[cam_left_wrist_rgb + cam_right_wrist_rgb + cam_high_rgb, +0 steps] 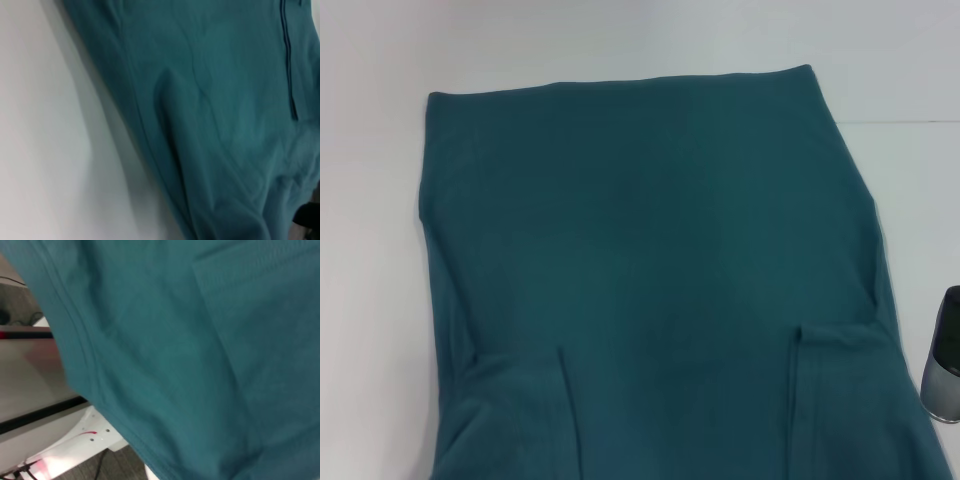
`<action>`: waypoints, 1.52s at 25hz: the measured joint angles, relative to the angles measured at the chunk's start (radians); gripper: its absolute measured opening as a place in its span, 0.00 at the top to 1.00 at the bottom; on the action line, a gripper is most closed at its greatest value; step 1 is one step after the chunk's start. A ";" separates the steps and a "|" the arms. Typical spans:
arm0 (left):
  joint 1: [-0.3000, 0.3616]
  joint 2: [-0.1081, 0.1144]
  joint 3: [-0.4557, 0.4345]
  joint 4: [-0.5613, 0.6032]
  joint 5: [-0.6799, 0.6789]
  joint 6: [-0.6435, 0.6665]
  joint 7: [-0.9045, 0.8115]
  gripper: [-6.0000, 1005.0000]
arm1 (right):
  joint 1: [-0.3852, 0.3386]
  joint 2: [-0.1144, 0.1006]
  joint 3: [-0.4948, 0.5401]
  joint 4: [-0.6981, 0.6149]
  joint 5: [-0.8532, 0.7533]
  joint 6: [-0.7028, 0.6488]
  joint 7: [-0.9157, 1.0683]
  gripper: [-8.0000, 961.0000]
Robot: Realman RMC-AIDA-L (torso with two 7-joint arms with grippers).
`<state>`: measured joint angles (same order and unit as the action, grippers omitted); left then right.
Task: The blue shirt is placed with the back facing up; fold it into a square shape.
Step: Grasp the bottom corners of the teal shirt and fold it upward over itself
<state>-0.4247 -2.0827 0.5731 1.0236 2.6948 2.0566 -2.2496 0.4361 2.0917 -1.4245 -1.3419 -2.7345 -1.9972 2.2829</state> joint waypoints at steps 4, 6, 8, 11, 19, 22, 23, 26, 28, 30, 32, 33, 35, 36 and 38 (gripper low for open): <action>0.004 -0.004 -0.007 0.014 -0.032 0.011 -0.022 0.95 | -0.010 -0.002 0.023 -0.017 0.016 0.001 -0.010 0.94; 0.002 0.003 -0.030 0.024 -0.076 0.014 -0.022 0.95 | -0.014 -0.005 0.074 -0.047 0.036 0.001 -0.044 0.94; -0.003 0.013 -0.058 0.027 -0.113 0.014 -0.020 0.95 | -0.016 -0.007 0.139 -0.083 0.058 0.000 -0.083 0.94; -0.016 0.029 -0.122 0.057 -0.189 0.012 -0.014 0.95 | -0.006 -0.014 0.267 -0.130 0.090 0.003 -0.145 0.94; -0.060 0.048 -0.175 0.179 -0.384 -0.014 -0.017 0.95 | 0.056 -0.017 0.560 -0.242 0.235 0.043 -0.251 0.94; -0.092 0.048 -0.175 0.190 -0.413 -0.070 0.012 0.95 | 0.075 -0.013 0.621 -0.282 0.279 0.097 -0.244 0.94; -0.106 0.047 -0.172 0.186 -0.419 -0.105 0.028 0.95 | 0.081 -0.013 0.628 -0.284 0.284 0.118 -0.236 0.94; -0.138 0.034 -0.155 0.179 -0.422 -0.197 0.057 0.95 | 0.097 -0.008 0.630 -0.285 0.283 0.222 -0.198 0.94; -0.156 0.023 -0.129 0.174 -0.422 -0.265 0.069 0.95 | 0.100 -0.001 0.615 -0.285 0.280 0.310 -0.163 0.94; -0.174 0.016 -0.082 0.161 -0.424 -0.336 0.080 0.95 | 0.100 0.001 0.592 -0.281 0.280 0.410 -0.118 0.94; -0.191 0.016 -0.036 0.141 -0.424 -0.409 0.088 0.95 | 0.100 0.001 0.572 -0.267 0.280 0.499 -0.084 0.94; -0.198 0.015 -0.013 0.129 -0.424 -0.450 0.094 0.95 | 0.102 0.001 0.559 -0.254 0.280 0.547 -0.070 0.94; -0.204 0.015 0.014 0.116 -0.422 -0.495 0.099 0.95 | 0.105 0.001 0.531 -0.222 0.279 0.634 -0.048 0.94; -0.211 0.013 0.063 0.095 -0.422 -0.594 0.111 0.95 | 0.106 0.001 0.515 -0.207 0.275 0.672 -0.036 0.94; -0.212 0.003 0.107 0.083 -0.424 -0.700 0.130 0.95 | 0.112 0.001 0.476 -0.169 0.256 0.754 -0.001 0.94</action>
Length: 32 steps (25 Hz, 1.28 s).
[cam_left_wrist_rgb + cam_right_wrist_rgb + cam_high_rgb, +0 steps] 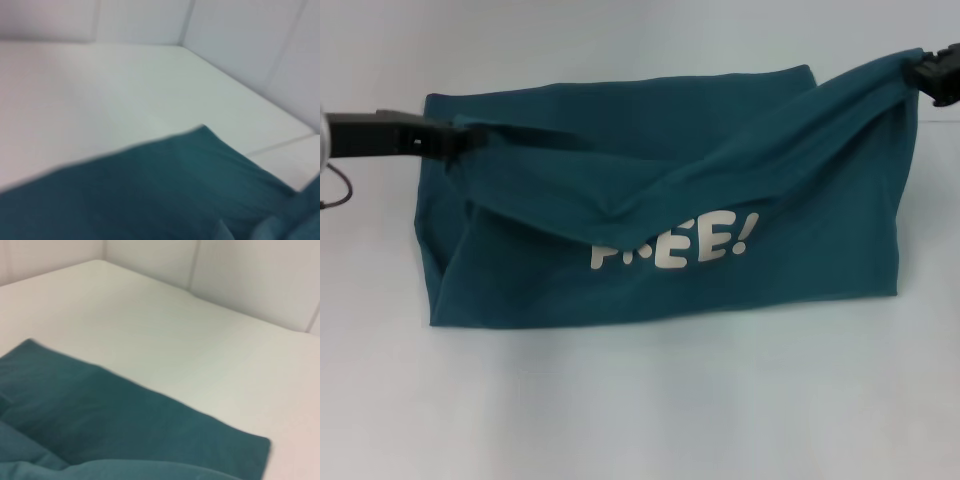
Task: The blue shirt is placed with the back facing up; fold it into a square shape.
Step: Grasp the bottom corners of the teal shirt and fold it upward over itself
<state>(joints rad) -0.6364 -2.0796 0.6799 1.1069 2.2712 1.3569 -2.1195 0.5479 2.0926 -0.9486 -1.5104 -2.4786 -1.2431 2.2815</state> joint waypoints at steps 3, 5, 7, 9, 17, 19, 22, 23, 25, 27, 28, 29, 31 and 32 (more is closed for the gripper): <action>-0.004 -0.022 0.049 -0.005 -0.001 -0.122 0.050 0.95 | 0.013 0.000 -0.049 0.068 -0.038 0.123 0.049 0.94; -0.007 -0.033 0.090 -0.015 -0.001 -0.203 0.069 0.95 | 0.025 0.001 -0.070 0.126 -0.049 0.196 0.071 0.94; -0.009 -0.039 0.127 -0.028 0.004 -0.271 0.081 0.95 | 0.047 0.001 -0.078 0.201 -0.046 0.266 0.085 0.94; -0.011 -0.044 0.170 -0.050 0.010 -0.339 0.090 0.95 | 0.063 0.001 -0.079 0.253 -0.044 0.309 0.092 0.94; -0.026 -0.023 0.228 -0.163 0.019 -0.449 0.105 0.95 | 0.085 0.000 -0.111 0.374 -0.020 0.386 0.047 0.94; -0.030 -0.020 0.227 -0.170 0.022 -0.450 0.105 0.95 | 0.091 0.000 -0.121 0.378 0.032 0.375 0.000 0.94; -0.030 -0.019 0.227 -0.172 0.024 -0.448 0.106 0.95 | 0.119 -0.004 -0.125 0.380 0.128 0.299 -0.086 0.94; -0.028 -0.019 0.228 -0.171 0.024 -0.446 0.107 0.95 | 0.133 -0.005 -0.124 0.381 0.154 0.262 -0.113 0.94; -0.024 -0.019 0.230 -0.169 0.024 -0.444 0.107 0.95 | 0.155 -0.005 -0.118 0.385 0.180 0.196 -0.148 0.94; -0.020 -0.019 0.230 -0.169 0.024 -0.443 0.107 0.95 | 0.162 -0.005 -0.112 0.390 0.183 0.168 -0.161 0.94; -0.017 -0.019 0.230 -0.169 0.024 -0.442 0.107 0.95 | 0.161 -0.006 -0.107 0.397 0.179 0.170 -0.161 0.94; -0.015 -0.019 0.230 -0.169 0.024 -0.442 0.107 0.95 | 0.158 -0.008 -0.100 0.406 0.173 0.176 -0.160 0.94; -0.012 -0.019 0.231 -0.169 0.024 -0.442 0.107 0.95 | 0.151 -0.015 -0.064 0.444 0.165 0.203 -0.158 0.94; -0.011 -0.020 0.233 -0.169 0.024 -0.441 0.109 0.95 | 0.149 -0.020 -0.041 0.469 0.161 0.221 -0.157 0.94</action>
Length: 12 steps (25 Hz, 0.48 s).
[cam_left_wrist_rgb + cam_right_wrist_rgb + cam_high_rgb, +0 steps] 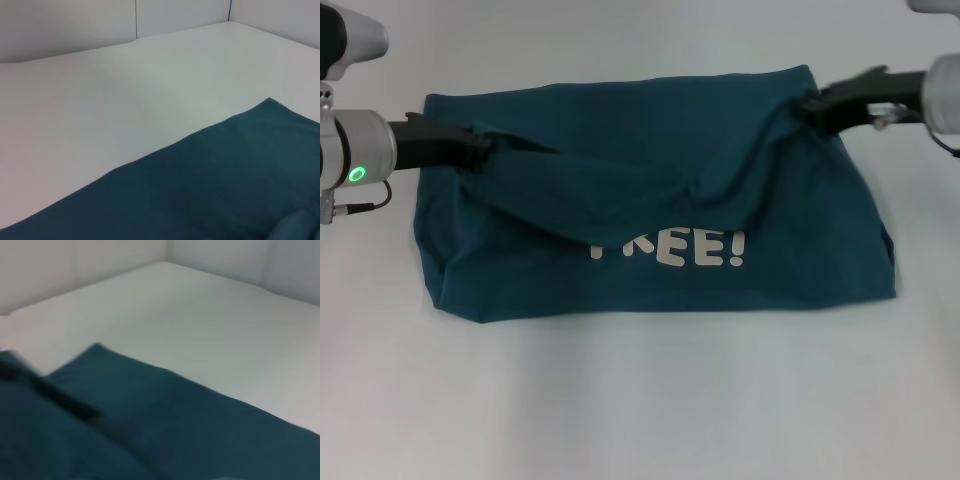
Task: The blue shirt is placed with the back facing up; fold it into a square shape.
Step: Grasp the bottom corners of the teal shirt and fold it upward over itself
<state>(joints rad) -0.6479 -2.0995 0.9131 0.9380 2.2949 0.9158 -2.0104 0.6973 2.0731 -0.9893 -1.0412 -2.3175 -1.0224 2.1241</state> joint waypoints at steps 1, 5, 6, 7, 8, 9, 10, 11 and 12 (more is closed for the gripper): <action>0.000 -0.002 0.003 0.000 0.000 0.001 0.004 0.95 | 0.000 -0.003 0.019 0.025 -0.004 0.019 0.000 0.94; -0.004 -0.007 0.006 -0.001 0.000 0.001 0.022 0.95 | -0.003 -0.010 0.059 0.120 -0.026 0.110 -0.009 0.94; -0.006 -0.008 0.006 -0.003 0.000 0.000 0.024 0.95 | -0.004 -0.010 0.059 0.139 -0.028 0.132 -0.018 0.94; -0.007 -0.008 0.006 -0.004 0.000 -0.002 0.026 0.95 | -0.006 -0.010 0.058 0.153 -0.029 0.146 -0.027 0.94; -0.008 -0.008 0.006 -0.005 0.000 -0.004 0.028 0.95 | -0.007 -0.009 0.058 0.166 -0.029 0.163 -0.040 0.94; -0.008 -0.008 0.006 -0.005 0.000 -0.006 0.030 0.95 | -0.008 -0.005 0.058 0.174 -0.029 0.175 -0.051 0.94; -0.008 -0.008 0.006 -0.006 0.000 -0.008 0.032 0.95 | -0.009 -0.003 0.059 0.179 -0.029 0.187 -0.058 0.94; -0.008 -0.008 0.006 -0.007 0.000 -0.010 0.035 0.95 | -0.010 -0.001 0.057 0.181 -0.030 0.203 -0.063 0.94; -0.008 -0.008 0.006 -0.007 0.000 -0.010 0.038 0.95 | -0.011 0.001 0.055 0.182 -0.030 0.213 -0.066 0.94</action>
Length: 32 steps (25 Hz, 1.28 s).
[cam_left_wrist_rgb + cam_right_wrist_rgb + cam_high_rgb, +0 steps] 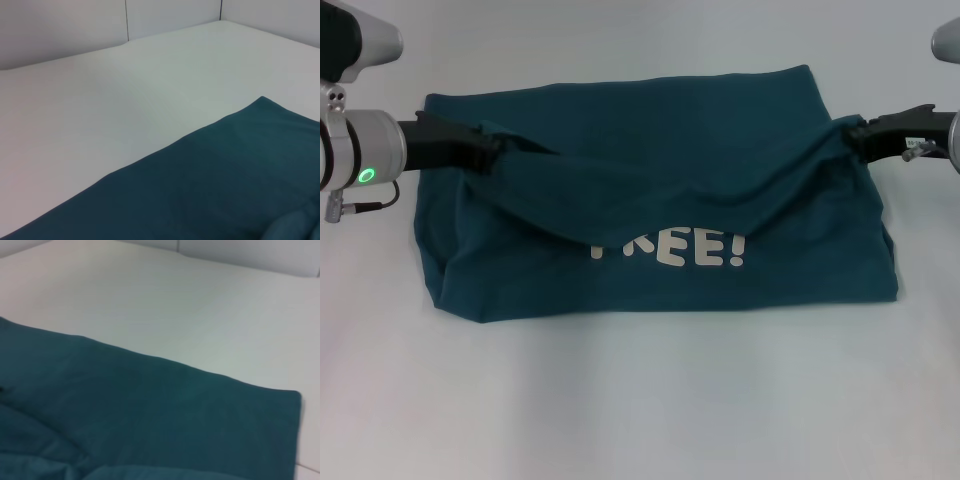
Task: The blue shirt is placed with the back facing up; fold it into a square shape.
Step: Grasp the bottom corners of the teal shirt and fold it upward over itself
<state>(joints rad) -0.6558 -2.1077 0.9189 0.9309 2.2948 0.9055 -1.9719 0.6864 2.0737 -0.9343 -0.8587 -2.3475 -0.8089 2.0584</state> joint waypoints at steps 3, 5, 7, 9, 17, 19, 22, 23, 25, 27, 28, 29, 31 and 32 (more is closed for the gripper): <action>0.002 0.000 0.000 -0.001 0.000 -0.009 0.013 0.95 | -0.001 0.002 0.000 0.007 0.004 0.029 -0.010 0.94; 0.003 0.000 0.000 -0.001 0.002 -0.021 0.018 0.95 | -0.001 0.002 0.000 0.009 0.007 0.043 -0.014 0.94; 0.004 0.000 0.000 -0.002 0.007 -0.037 0.022 0.95 | 0.001 0.003 -0.003 0.009 0.008 0.055 -0.016 0.94; 0.004 0.000 0.000 -0.003 0.011 -0.056 0.022 0.95 | 0.004 0.008 -0.003 0.010 0.008 0.065 -0.020 0.94; -0.011 -0.007 0.008 -0.050 0.012 -0.147 0.052 0.95 | 0.011 0.015 -0.008 0.015 0.009 0.116 -0.017 0.94; -0.014 -0.010 0.019 -0.065 0.012 -0.186 0.059 0.95 | 0.012 0.016 -0.008 0.017 0.010 0.129 -0.012 0.94; -0.020 -0.011 0.033 -0.084 0.012 -0.221 0.063 0.95 | 0.013 0.016 -0.008 0.021 0.011 0.134 -0.011 0.94; -0.021 -0.011 0.034 -0.089 0.012 -0.229 0.063 0.95 | 0.014 0.016 -0.009 0.023 0.011 0.136 -0.011 0.94; -0.022 -0.012 0.034 -0.094 0.012 -0.241 0.062 0.95 | 0.015 0.016 -0.010 0.031 0.011 0.138 -0.013 0.94; -0.022 -0.012 0.033 -0.101 0.014 -0.252 0.054 0.95 | 0.019 0.017 -0.011 0.040 0.011 0.141 -0.014 0.94; -0.022 -0.012 0.033 -0.106 0.021 -0.256 0.046 0.95 | 0.021 0.017 -0.011 0.046 0.012 0.142 -0.013 0.94; -0.022 -0.011 0.031 -0.111 0.032 -0.260 0.037 0.94 | 0.023 0.017 -0.011 0.048 0.017 0.142 -0.011 0.94; -0.023 -0.014 0.020 -0.118 0.052 -0.285 0.010 0.93 | 0.025 0.017 -0.010 0.051 0.027 0.142 -0.002 0.94; -0.023 -0.016 0.016 -0.121 0.056 -0.299 0.001 0.92 | 0.029 0.017 -0.010 0.052 0.026 0.143 0.005 0.92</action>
<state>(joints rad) -0.6790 -2.1240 0.9353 0.8098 2.3505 0.6070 -1.9712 0.7152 2.0908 -0.9445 -0.8062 -2.3212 -0.6658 2.0632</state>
